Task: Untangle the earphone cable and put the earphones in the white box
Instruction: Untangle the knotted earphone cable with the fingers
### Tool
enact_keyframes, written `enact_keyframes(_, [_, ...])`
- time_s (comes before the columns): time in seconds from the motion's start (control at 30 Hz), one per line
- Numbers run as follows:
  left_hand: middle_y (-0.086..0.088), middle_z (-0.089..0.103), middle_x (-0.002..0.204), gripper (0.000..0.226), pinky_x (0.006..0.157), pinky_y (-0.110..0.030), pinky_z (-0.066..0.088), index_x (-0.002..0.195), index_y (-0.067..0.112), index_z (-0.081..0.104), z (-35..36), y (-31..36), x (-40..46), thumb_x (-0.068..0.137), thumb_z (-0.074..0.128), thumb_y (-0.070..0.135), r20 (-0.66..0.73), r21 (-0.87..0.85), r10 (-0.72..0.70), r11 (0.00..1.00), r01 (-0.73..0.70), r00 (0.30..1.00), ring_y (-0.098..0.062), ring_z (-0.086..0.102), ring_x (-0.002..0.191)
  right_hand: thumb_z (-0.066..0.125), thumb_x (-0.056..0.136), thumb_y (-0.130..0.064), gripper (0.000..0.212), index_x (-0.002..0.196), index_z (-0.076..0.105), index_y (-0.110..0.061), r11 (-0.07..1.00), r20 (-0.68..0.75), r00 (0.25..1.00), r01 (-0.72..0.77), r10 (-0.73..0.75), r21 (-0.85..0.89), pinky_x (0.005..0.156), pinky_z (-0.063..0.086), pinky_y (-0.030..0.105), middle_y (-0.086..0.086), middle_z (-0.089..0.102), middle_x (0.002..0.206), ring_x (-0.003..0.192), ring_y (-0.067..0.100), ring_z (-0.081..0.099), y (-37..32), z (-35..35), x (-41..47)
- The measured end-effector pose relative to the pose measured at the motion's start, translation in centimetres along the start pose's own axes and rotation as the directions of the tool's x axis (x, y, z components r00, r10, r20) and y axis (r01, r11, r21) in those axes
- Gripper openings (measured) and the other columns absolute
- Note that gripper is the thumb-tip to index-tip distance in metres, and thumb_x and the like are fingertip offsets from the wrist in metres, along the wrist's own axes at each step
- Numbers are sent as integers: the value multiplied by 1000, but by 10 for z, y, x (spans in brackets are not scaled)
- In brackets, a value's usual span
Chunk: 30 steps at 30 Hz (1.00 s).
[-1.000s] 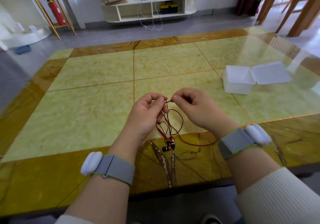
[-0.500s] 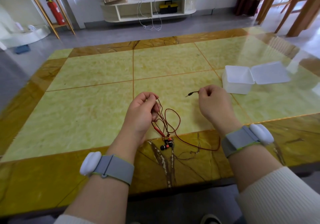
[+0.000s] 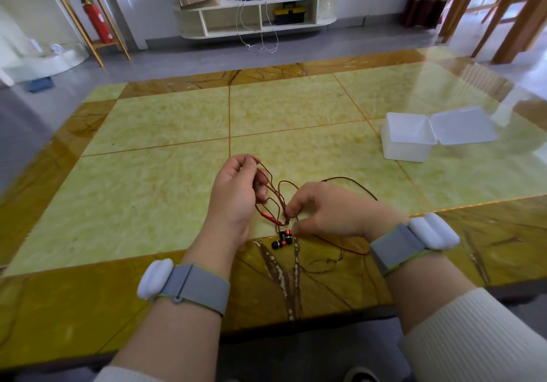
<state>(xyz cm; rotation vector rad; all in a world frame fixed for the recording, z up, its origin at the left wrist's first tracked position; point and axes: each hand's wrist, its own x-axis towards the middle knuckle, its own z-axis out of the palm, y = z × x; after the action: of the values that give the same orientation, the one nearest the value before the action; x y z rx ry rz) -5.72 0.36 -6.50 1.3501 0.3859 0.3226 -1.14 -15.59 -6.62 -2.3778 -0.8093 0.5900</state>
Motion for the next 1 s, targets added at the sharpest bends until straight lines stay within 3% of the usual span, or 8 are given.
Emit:
enact_keyframes(0.13, [2, 56, 61, 19, 49, -26, 37, 90, 15, 53, 0, 1, 2, 104, 40, 14, -59, -27, 2, 1000, -4, 998, -12, 42, 48, 74, 84, -33, 12, 74, 66, -38, 1000, -68, 997, 19, -18, 16, 88, 50, 30, -15, 64, 100, 95, 7, 60, 5, 1, 4])
enact_keyframes(0.27, [-1, 53, 71, 15, 48, -26, 38, 92, 15, 56, -5, -3, 7, 101, 44, 15, -171, 63, -3, 998, 14, 985, -11, 43, 50, 63, 92, -36, 8, 91, 70, -33, 999, -189, 982, 33, -27, 28, 89, 47, 31, -14, 65, 107, 98, 7, 59, 13, -6, 2])
enact_keyframes(0.37, [-2, 55, 78, 14, 53, -28, 42, 94, 17, 59, -6, -7, 9, 100, 47, 19, -200, 158, -22, 986, 55, 979, -12, 46, 57, 58, 95, -30, 11, 92, 68, -33, 994, -278, 960, 63, -37, 84, 82, 50, 29, -15, 69, 94, 86, 2, 61, 15, -9, 2])
enact_keyframes(0.57, [0, 60, 81, 15, 71, -35, 49, 89, 14, 64, -6, -6, 8, 94, 55, 24, -186, 229, -80, 966, 122, 979, -18, 56, 77, 53, 98, -25, 19, 90, 64, -39, 967, -474, 880, 141, -24, 214, 72, 58, 38, -2, 68, 77, 73, 18, 66, 14, -13, 3])
enact_keyframes(0.67, [-7, 74, 95, 21, 79, -37, 51, 89, 10, 63, -4, -5, 6, 97, 48, 21, -107, 186, -101, 975, 120, 989, -24, 68, 91, 52, 98, -28, 19, 91, 64, -41, 946, -546, 838, 168, 10, 276, 67, 56, 44, 13, 67, 80, 67, 30, 64, 12, -14, 5])
enact_keyframes(0.8, [-13, 75, 86, 18, 73, -36, 49, 95, 12, 50, -1, -2, 2, 104, 39, 24, 88, 64, -132, 990, 126, 987, -27, 70, 79, 52, 99, -29, 15, 100, 66, -34, 943, -622, 775, 115, 111, 312, 60, 50, 33, -2, 57, 70, 51, 6, 55, 16, -16, 7])
enact_keyframes(0.93, [-5, 66, 76, 7, 78, -45, 55, 99, 13, 55, -4, -6, 0, 95, 60, 13, 180, 73, -104, 993, 92, 978, -23, 64, 72, 53, 98, -29, 16, 102, 69, -30, 934, -705, 678, 76, 208, 348, 54, 47, 29, -7, 49, 64, 53, 9, 45, 25, -20, 9])
enact_keyframes(1.0, [-1, 63, 77, 28, 82, -49, 55, 108, 15, 55, -6, -8, -1, 87, 68, 3, 223, 127, -85, 990, 57, 971, -20, 62, 72, 53, 98, -30, 17, 102, 69, -29, 932, -725, 644, 50, 246, 360, 51, 39, 25, -8, 49, 61, 50, 7, 42, 29, -23, 8])
